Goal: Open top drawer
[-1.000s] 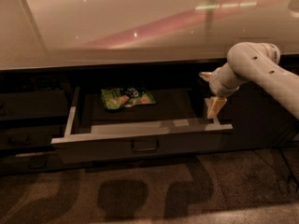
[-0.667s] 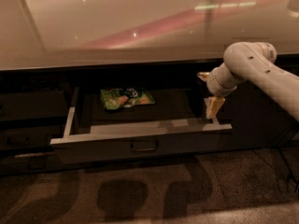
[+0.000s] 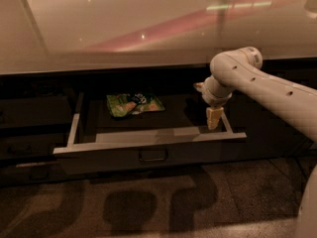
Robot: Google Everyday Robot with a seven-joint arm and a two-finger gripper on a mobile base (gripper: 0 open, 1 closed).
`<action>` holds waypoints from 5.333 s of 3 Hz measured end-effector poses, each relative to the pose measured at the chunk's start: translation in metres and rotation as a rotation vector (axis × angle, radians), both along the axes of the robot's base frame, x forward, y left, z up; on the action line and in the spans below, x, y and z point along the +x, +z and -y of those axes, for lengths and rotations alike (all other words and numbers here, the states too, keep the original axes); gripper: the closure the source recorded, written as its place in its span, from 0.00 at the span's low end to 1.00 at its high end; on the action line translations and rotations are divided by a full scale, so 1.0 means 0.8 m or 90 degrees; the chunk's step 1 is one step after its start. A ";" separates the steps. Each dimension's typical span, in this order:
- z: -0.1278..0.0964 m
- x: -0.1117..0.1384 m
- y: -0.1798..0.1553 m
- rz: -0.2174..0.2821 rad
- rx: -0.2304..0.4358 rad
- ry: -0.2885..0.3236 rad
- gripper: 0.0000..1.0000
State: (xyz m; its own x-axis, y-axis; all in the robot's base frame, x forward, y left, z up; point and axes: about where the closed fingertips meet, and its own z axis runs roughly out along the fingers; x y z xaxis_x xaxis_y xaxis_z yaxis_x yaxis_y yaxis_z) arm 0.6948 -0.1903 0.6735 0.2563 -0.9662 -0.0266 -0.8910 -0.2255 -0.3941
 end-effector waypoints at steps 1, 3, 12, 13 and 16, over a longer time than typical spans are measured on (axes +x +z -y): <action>0.000 0.000 0.000 0.000 0.000 0.000 0.00; 0.000 0.000 0.000 0.000 0.000 0.000 0.65; 0.055 -0.177 -0.080 0.028 -0.204 0.041 0.11; 0.056 -0.185 -0.085 0.034 -0.209 0.042 0.00; 0.038 -0.193 -0.084 0.055 -0.206 0.036 0.00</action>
Offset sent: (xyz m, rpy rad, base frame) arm 0.0000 0.0000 0.0000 0.0000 0.0001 0.0000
